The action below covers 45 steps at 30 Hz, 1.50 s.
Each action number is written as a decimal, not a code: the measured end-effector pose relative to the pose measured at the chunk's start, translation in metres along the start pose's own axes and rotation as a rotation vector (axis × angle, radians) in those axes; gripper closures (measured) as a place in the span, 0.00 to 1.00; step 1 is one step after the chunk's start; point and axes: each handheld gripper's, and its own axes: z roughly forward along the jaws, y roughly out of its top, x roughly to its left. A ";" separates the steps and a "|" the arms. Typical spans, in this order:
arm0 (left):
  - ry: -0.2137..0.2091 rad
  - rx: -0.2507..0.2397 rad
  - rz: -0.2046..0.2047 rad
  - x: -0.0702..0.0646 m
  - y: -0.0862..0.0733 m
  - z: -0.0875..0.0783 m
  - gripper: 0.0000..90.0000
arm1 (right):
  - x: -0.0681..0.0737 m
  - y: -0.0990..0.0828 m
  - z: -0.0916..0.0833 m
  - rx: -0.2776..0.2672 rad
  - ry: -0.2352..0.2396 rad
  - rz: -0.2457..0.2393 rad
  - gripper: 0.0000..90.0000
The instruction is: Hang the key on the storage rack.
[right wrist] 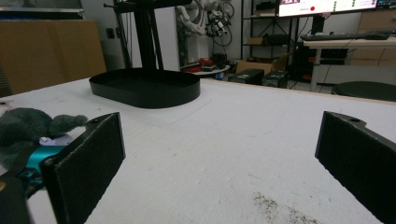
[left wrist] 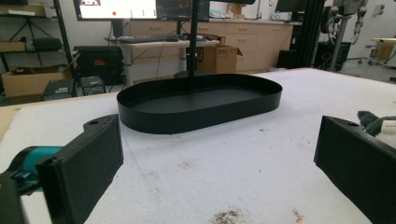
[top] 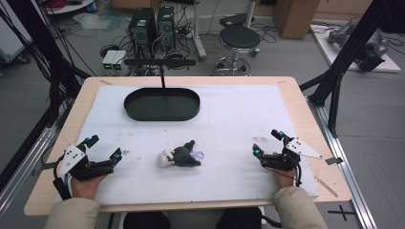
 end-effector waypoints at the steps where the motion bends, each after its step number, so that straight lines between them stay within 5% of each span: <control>1: -0.002 -0.002 0.001 0.000 0.000 0.000 0.02 | 0.000 0.000 0.000 0.000 -0.002 -0.001 0.01; 18: -0.006 0.024 -0.049 0.004 0.002 0.002 0.02 | 0.001 0.000 0.000 0.005 -0.004 0.006 0.01; 21: -0.024 0.047 -0.027 0.005 0.013 0.001 0.02 | 0.001 0.000 0.000 0.007 -0.005 0.006 0.01; 27: -0.092 0.064 0.012 0.003 0.045 0.003 0.02 | 0.001 0.000 0.000 0.007 -0.004 0.009 0.01; 28: -0.140 0.085 0.055 -0.001 0.062 0.006 0.02 | 0.001 0.000 0.001 0.007 -0.005 0.000 0.01; 33: -0.236 0.125 0.098 -0.009 0.088 0.018 0.02 | 0.001 0.000 0.001 0.011 -0.006 -0.008 0.01; 37: -0.351 0.226 0.193 -0.025 0.116 0.040 0.02 | 0.002 0.000 0.001 0.014 -0.006 -0.003 0.01; 38: -0.351 0.226 0.193 -0.025 0.116 0.040 0.02 | 0.001 0.000 0.001 0.014 -0.005 -0.003 0.01; 40: -0.396 0.300 0.267 -0.035 0.127 0.052 0.02 | 0.001 0.000 0.001 0.012 -0.004 -0.008 0.01; 41: -0.396 0.300 0.267 -0.035 0.127 0.052 0.02 | 0.001 0.000 0.001 0.012 -0.004 -0.008 0.01; 42: -0.441 0.345 0.266 -0.042 0.131 0.062 0.02 | 0.001 0.000 0.001 0.013 -0.005 -0.008 0.01; 45: -0.489 0.401 0.317 -0.052 0.136 0.074 0.02 | 0.001 0.000 0.001 0.013 -0.004 -0.008 0.01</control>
